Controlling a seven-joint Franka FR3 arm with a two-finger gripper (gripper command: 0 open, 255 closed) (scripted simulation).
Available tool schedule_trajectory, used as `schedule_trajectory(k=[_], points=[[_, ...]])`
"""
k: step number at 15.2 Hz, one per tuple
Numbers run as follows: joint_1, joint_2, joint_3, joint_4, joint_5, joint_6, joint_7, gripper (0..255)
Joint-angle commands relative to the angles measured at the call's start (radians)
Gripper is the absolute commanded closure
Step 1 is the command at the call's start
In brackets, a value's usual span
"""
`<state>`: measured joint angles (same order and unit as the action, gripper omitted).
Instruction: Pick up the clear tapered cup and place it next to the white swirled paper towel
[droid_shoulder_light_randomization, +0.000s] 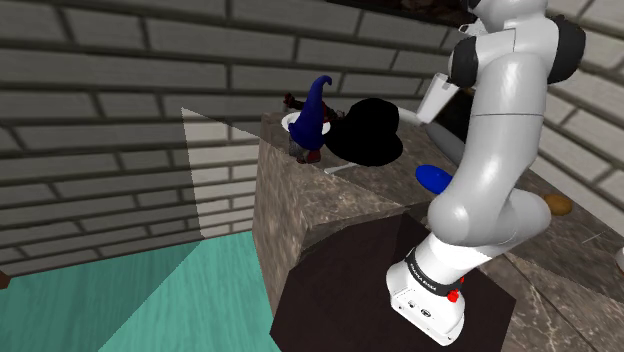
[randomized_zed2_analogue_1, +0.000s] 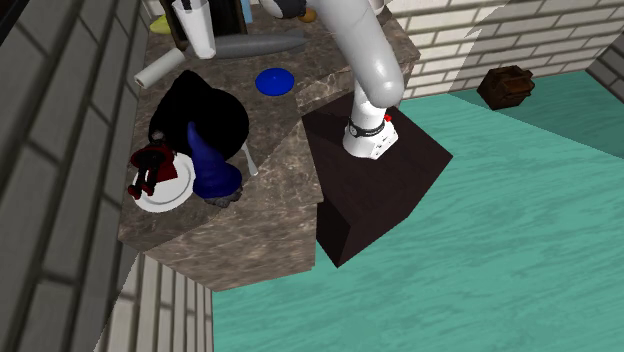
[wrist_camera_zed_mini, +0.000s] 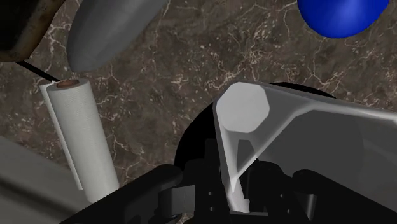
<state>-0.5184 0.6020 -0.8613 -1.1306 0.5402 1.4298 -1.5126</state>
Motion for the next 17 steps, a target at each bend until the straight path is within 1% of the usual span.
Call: schedule_trajectory(k=[1, 2, 9, 17], points=[[-0.126, 0.111, 0.038, 0.184, 0.06, -0.067, -0.004, 255], [-0.168, 0.147, 0.053, 0.253, 0.077, -0.091, 0.002, 255], [-0.099, 0.121, 0.039, 0.087, 0.06, 0.023, -0.033, 255], [-0.053, 0.118, 0.035, -0.042, 0.061, 0.131, -0.062, 255]])
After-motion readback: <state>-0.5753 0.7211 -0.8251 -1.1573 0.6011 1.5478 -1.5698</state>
